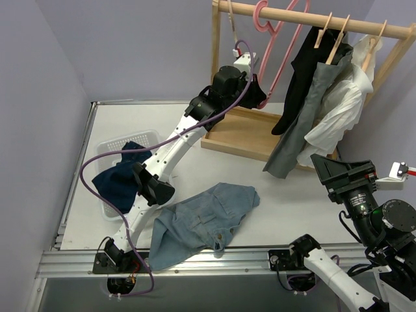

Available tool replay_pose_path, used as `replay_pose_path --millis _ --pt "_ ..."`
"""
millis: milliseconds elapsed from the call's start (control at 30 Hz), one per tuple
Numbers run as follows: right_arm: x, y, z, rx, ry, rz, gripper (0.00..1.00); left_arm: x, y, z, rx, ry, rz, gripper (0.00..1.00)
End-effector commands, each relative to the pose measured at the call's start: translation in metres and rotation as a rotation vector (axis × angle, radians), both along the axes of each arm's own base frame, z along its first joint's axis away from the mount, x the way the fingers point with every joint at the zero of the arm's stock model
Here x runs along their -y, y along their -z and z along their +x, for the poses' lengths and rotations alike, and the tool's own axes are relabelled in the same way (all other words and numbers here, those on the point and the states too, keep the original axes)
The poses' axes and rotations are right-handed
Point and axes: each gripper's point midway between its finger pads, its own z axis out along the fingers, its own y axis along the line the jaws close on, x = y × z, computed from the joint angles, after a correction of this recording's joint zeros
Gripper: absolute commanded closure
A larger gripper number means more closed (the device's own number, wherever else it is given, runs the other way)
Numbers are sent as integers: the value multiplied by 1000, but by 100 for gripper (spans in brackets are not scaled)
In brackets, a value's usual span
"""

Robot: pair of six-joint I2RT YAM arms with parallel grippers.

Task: Remove the skirt from the hanger
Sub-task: Place the hanger at the clothesline.

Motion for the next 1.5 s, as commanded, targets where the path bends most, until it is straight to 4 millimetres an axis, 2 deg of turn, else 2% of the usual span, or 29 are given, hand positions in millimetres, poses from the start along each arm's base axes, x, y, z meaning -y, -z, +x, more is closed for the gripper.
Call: replay_pose_path --millis 0,167,467,600,733,867,900,967,1000,1033,1067,1100,1233,1267,1433,1467 --pt "3 -7 3 8 21 5 20 1 -9 -5 48 13 16 98" --pt "1 -6 3 11 12 12 20 -4 -14 -9 93 -4 55 86" --pt "1 -3 3 5 14 7 20 -12 -4 -14 152 -61 191 82" --pt "-1 1 4 4 8 12 20 -16 -2 -15 148 -74 213 66" --pt "-1 2 3 5 6 14 20 -20 -9 -18 157 -91 213 56" --pt "0 2 2 7 3 10 20 -24 -19 -22 181 -103 217 52" --pt "0 2 2 6 5 10 20 -25 -27 -28 192 -102 211 50" --pt "1 3 0 7 8 9 20 -29 -28 -31 201 -119 228 47" --pt "1 4 0 5 6 7 20 -31 -37 -36 212 -119 215 46" --pt "3 4 -1 7 11 9 20 -33 -39 -39 212 -120 215 45" --pt "3 5 -2 7 11 10 20 -32 -30 -40 197 -120 230 43" --pt "4 4 -2 10 12 10 20 -36 -44 -47 210 -120 205 43" --pt "5 8 -4 9 15 9 20 -40 -46 -65 207 -124 207 39" --pt "4 9 -4 9 12 9 20 -37 -44 -74 208 -114 209 39" --pt "5 12 -6 6 12 10 20 -46 -35 -100 192 -104 188 36" --pt "6 13 -6 6 12 11 20 -51 -47 -108 197 -102 153 35"
